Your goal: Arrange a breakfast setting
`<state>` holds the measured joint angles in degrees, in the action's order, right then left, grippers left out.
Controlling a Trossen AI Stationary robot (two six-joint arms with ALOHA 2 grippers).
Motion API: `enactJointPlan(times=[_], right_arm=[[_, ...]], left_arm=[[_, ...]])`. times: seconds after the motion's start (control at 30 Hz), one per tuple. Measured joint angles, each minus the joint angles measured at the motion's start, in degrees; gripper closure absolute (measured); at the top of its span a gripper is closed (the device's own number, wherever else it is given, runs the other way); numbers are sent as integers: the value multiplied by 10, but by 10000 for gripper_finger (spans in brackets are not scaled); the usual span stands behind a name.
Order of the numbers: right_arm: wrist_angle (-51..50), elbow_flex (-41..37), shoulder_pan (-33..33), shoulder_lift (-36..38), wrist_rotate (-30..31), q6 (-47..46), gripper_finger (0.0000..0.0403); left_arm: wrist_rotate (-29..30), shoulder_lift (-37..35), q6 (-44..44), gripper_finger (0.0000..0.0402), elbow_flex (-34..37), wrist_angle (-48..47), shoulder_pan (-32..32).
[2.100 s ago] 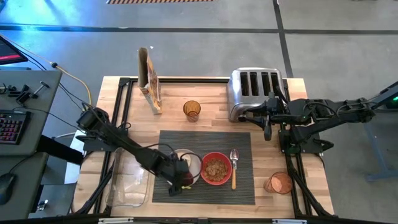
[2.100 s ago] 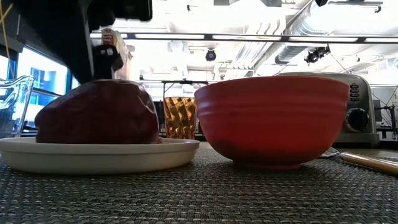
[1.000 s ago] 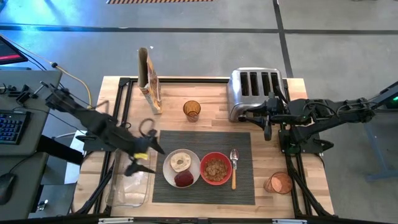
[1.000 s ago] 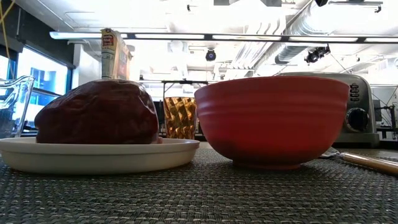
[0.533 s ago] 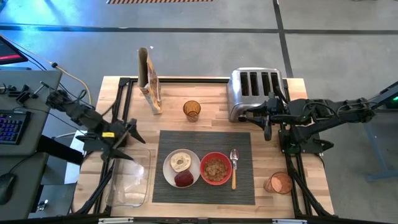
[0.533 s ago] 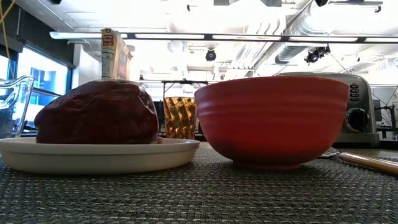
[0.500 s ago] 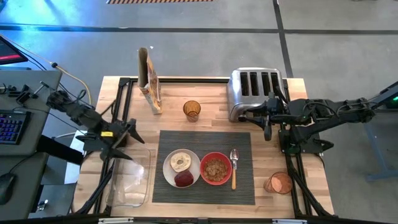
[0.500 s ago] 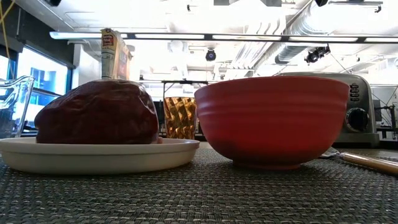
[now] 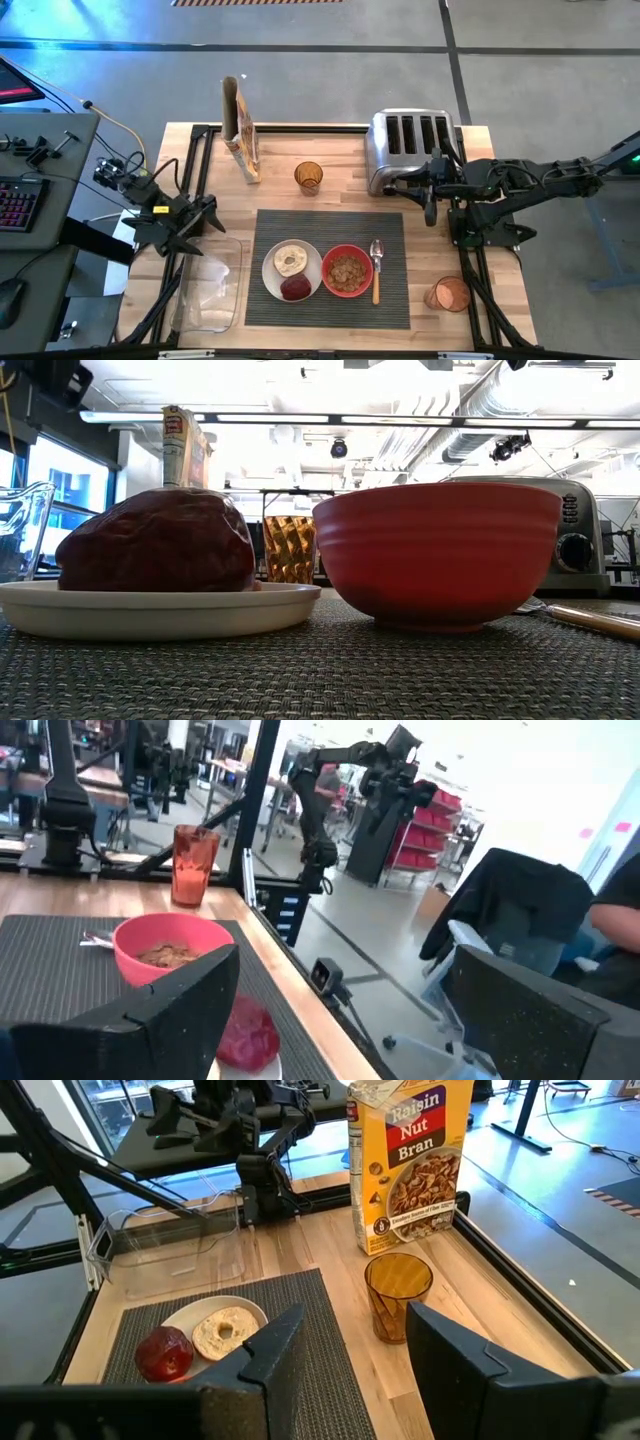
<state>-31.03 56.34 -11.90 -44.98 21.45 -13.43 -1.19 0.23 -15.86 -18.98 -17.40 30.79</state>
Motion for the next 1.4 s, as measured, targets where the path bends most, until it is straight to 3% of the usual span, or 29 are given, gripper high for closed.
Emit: enactJointPlan(times=[0.7,1.1,1.3,1.4], right_arm=[[0,0,0,0,0,0,249],[0,0,0,0,0,0,249],[0,0,0,0,0,0,249],[0,0,0,0,0,0,249]], left_arm=[[-34,1,11,46,152,178,0],[-25,2,10,46,184,188,0],[33,2,2,46,184,181,0],[34,2,31,46,184,181,0]])
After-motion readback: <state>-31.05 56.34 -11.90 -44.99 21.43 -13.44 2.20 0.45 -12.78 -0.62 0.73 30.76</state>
